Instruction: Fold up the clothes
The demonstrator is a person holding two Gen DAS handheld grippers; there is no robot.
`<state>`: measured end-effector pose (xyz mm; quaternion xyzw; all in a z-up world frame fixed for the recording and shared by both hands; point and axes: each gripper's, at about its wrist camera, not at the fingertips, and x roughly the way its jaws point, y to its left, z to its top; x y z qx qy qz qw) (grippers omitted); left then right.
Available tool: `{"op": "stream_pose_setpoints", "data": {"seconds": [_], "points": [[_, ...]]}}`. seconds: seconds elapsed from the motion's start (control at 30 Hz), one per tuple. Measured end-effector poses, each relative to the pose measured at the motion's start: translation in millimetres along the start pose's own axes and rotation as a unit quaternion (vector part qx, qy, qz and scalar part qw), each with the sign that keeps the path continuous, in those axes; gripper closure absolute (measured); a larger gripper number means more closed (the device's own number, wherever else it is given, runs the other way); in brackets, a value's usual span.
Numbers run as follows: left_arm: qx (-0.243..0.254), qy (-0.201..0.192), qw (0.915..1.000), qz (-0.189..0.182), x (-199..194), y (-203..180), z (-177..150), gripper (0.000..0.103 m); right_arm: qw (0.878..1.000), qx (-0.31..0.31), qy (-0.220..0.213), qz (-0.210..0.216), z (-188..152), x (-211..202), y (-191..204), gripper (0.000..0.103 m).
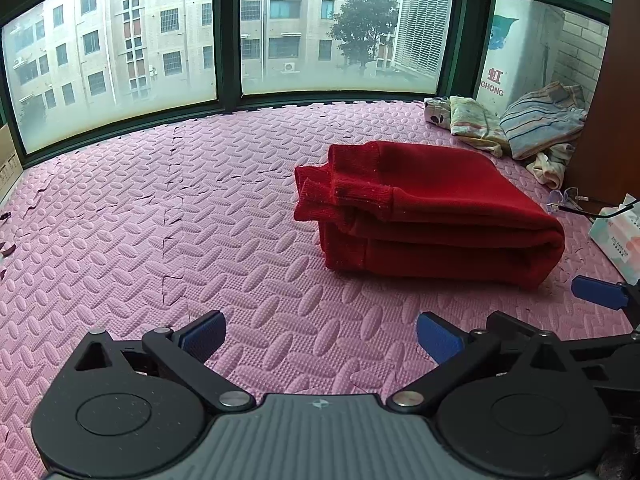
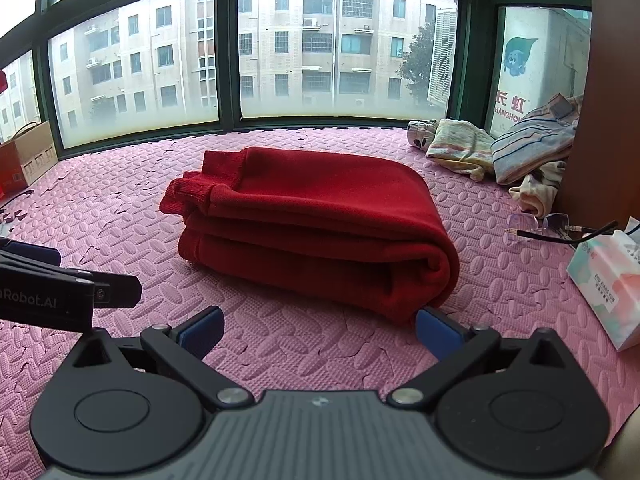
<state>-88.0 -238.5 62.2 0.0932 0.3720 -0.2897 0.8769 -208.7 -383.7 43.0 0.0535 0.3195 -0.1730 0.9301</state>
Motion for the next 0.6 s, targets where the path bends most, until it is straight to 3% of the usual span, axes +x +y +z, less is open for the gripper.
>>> {"op": "stream_pose_setpoints", "data": {"seconds": [0.6], "points": [[0.002, -0.003, 1.0000, 0.002, -1.7, -3.8, -2.2, 0.000, 1.000, 0.003, -0.001, -0.004, -3.0, -2.5, -2.2, 0.000]]}}
